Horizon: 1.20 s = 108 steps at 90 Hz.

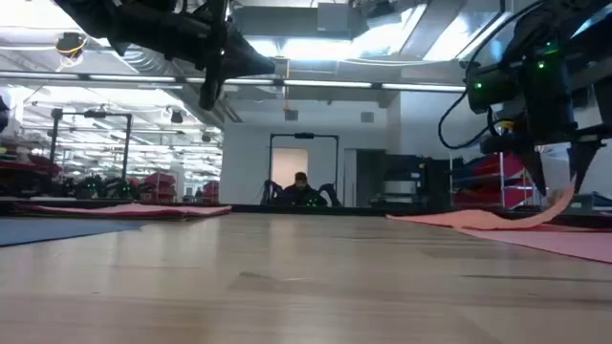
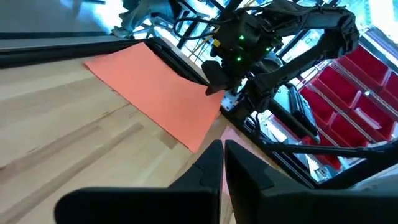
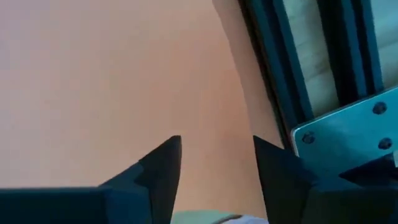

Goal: Organize paper
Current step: Stack the orange colored paper on top of the orange colored paper

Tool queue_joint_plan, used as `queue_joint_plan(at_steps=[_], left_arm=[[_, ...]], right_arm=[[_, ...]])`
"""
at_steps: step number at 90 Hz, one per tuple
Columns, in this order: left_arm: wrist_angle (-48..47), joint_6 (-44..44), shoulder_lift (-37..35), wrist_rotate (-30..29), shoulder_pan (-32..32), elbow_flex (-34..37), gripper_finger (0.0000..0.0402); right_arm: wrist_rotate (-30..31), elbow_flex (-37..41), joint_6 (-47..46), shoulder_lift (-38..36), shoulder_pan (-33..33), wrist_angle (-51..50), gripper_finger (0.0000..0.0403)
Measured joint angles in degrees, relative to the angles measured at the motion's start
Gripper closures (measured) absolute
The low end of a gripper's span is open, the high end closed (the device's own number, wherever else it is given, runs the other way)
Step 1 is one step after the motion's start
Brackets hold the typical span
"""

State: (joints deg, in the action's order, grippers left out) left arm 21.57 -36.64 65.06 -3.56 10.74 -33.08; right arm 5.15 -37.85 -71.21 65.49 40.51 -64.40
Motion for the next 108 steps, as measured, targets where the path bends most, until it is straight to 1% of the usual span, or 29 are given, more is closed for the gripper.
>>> queue_joint_plan(at_steps=[13, 23, 34, 48, 54, 62, 69, 74, 79, 85, 91, 94, 98, 108], left_arm=[[0.0, 1.2, 0.0, 0.0, 0.0, 0.0, 0.0402], [0.0, 1.3, 0.0, -0.2, 0.1, 0.0, 0.0402], [0.0, 2.3, 0.0, -0.3, 0.1, 0.0, 0.0402], [0.0, 3.4, 0.0, -0.3, 0.8, 0.0, 0.0402], [0.0, 4.1, 0.0, -0.3, 1.2, 0.0, 0.0402], [-0.7, 3.9, 0.0, -0.2, 1.8, 0.0, 0.0402], [-1.8, 3.7, 0.0, -0.3, 2.2, 0.0, 0.0402], [-1.9, 2.9, 0.0, -0.3, 2.2, 0.0, 0.0402], [-2.5, 2.1, 0.0, -0.2, 2.2, 0.0, 0.0402], [-3.2, 1.2, 0.0, -0.3, 2.2, 0.0, 0.0402], [-3.3, 0.6, 0.0, -0.2, 2.2, 0.0, 0.0402], [-3.2, 0.6, 0.0, -0.2, 2.2, 0.0, 0.0402], [-3.2, 0.4, 0.0, -0.2, 2.2, 0.0, 0.0402], [-3.2, -0.7, 0.0, -0.3, 2.2, 0.0, 0.0402]], right_arm=[[-0.2, -0.1, 2.0, 0.0, 0.0, -0.3, 0.0229], [0.4, -1.9, 3.8, 0.0, 0.0, -2.3, 0.0229], [4.6, -6.2, 5.7, 0.0, 0.0, -11.6, 0.022], [7.3, -12.8, 8.4, -0.2, 0.0, -17.5, 0.0196], [6.6, -15.5, 10.7, -0.2, 0.0, -15.5, 0.019], [3.0, -17.2, 14.9, -0.1, 0.0, -9.4, 0.0193], [1.7, -17.8, 16.6, 0.2, 0.0, -2.2, 0.0212], [1.1, -17.8, 17.4, 0.7, 0.0, 2.3, 0.0237], [1.0, -17.8, 18.5, 1.7, 0.0, 6.1, 0.027], [-0.3, -17.8, 21.0, 3.8, 0.0, 10.3, 0.0319], [-3.2, -17.8, 24.0, 6.5, -0.1, 13.7, 0.0369], [-4.2, -17.8, 25.3, 8.1, -0.7, 15.4, 0.0386], [-4.6, -17.8, 26.4, 10.4, -1.8, 18.1, 0.0393], [-5.7, -17.7, 27.5, 16.5, -4.0, 24.1, 0.0384]])
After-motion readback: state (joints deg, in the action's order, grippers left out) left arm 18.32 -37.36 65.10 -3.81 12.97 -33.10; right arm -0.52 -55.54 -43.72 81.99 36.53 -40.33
